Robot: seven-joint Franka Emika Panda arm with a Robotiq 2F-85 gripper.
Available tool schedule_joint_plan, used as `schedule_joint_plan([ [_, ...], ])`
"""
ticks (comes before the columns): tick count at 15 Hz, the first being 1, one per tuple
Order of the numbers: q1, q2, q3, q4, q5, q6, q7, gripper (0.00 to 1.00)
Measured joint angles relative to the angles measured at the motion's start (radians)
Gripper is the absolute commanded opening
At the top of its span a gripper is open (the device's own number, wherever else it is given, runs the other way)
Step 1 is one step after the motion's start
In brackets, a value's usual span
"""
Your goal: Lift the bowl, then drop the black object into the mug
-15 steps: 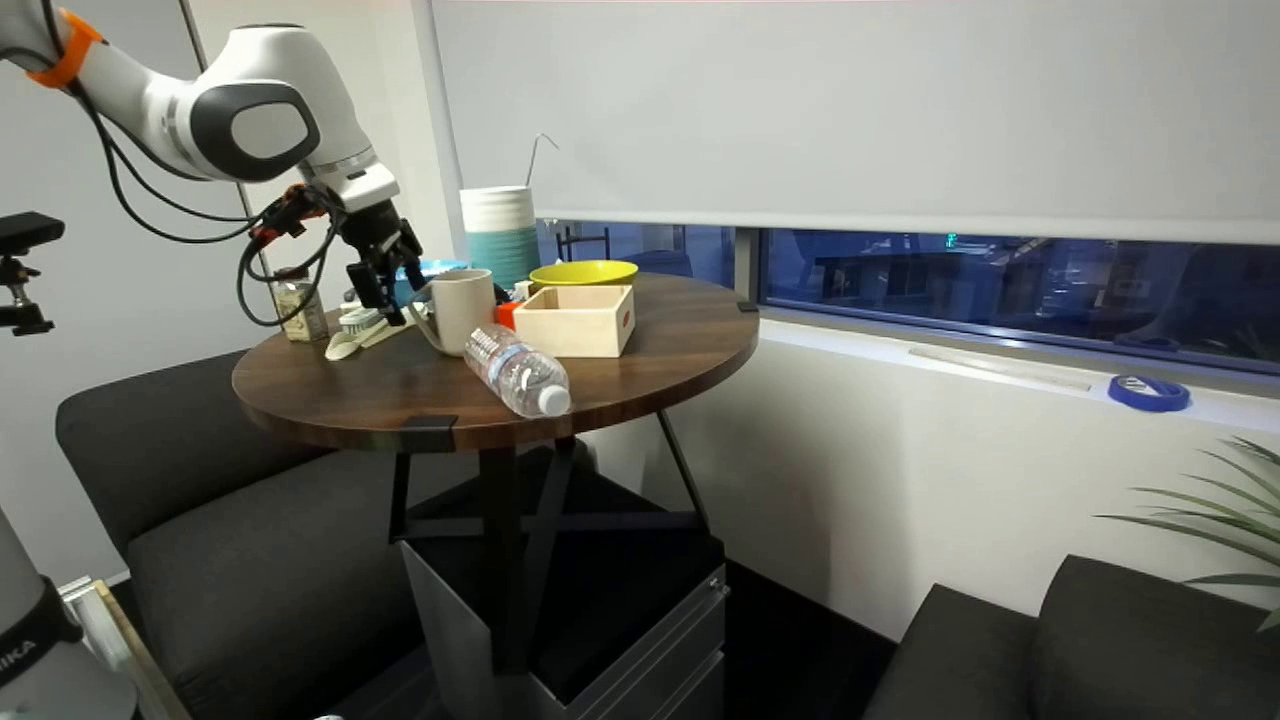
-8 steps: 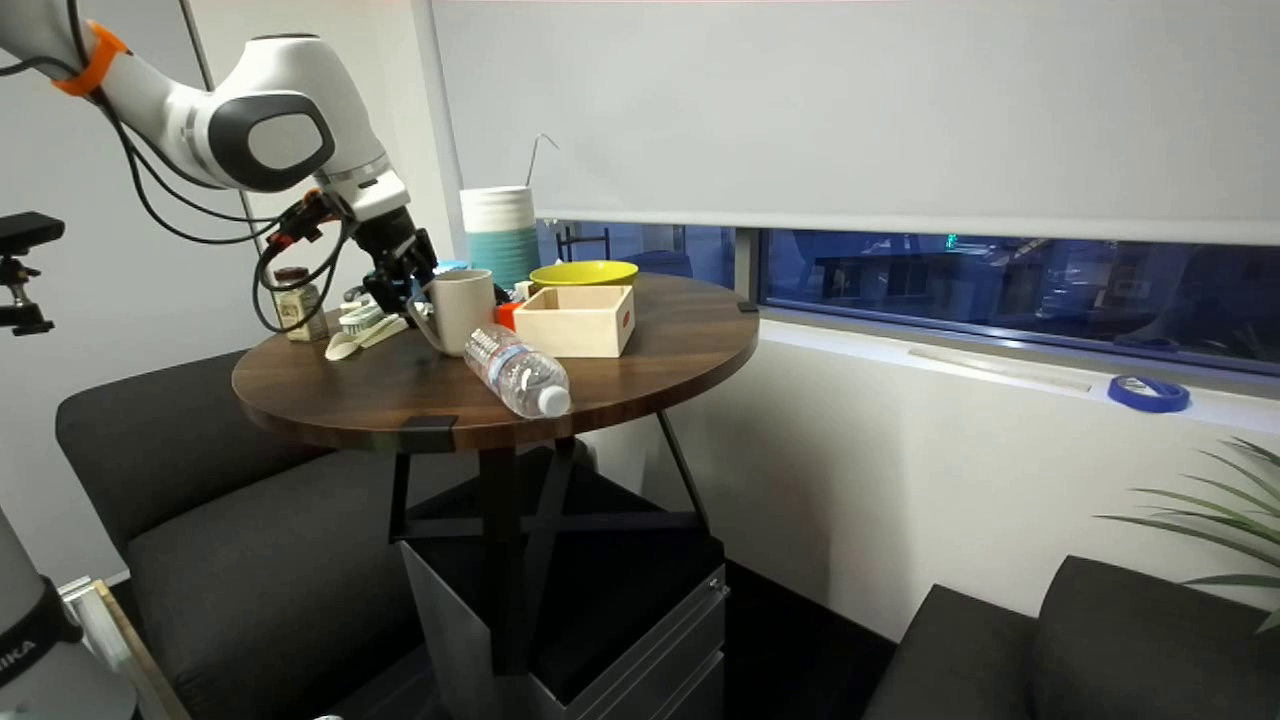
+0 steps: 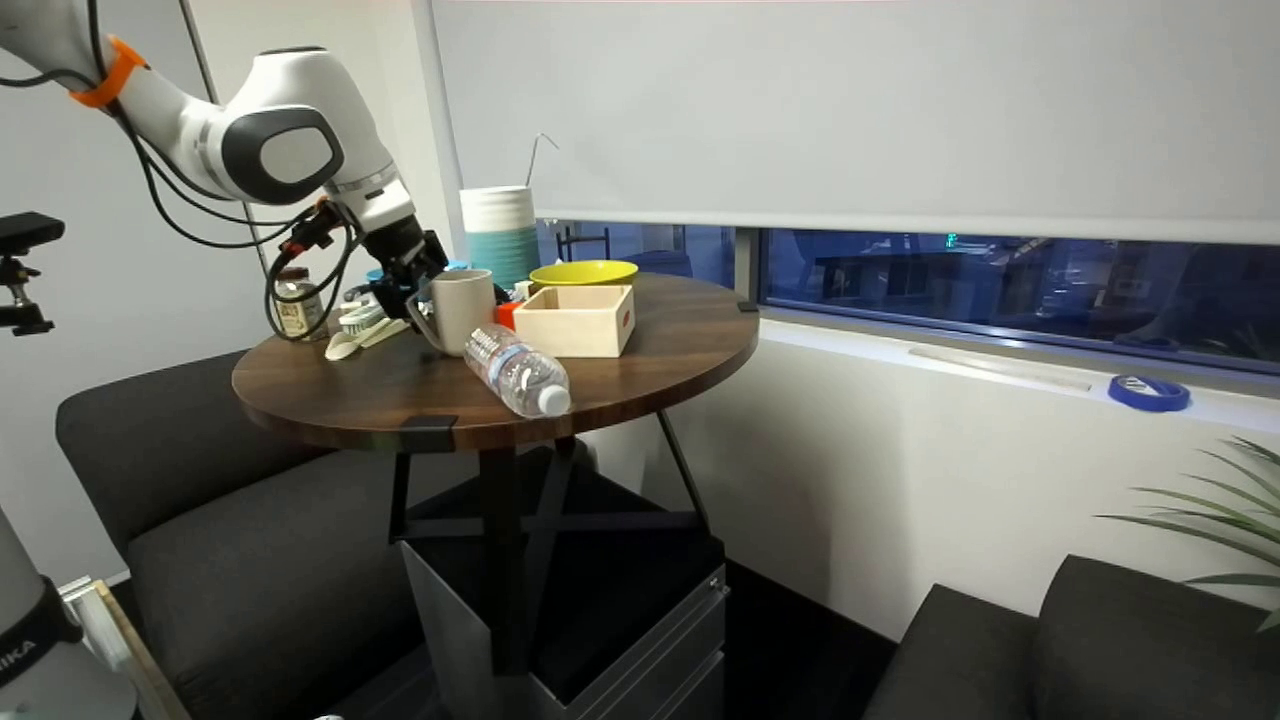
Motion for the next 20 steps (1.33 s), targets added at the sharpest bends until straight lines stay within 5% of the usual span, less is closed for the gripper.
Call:
schedule_joint_plan([
  [8,0.000,0.031,-0.013,0.002,-0.003,0.038,0.013,0.02],
  [20,0.002,0.038,-0.028,0.002,-0.002,0.116,0.013,0.01],
])
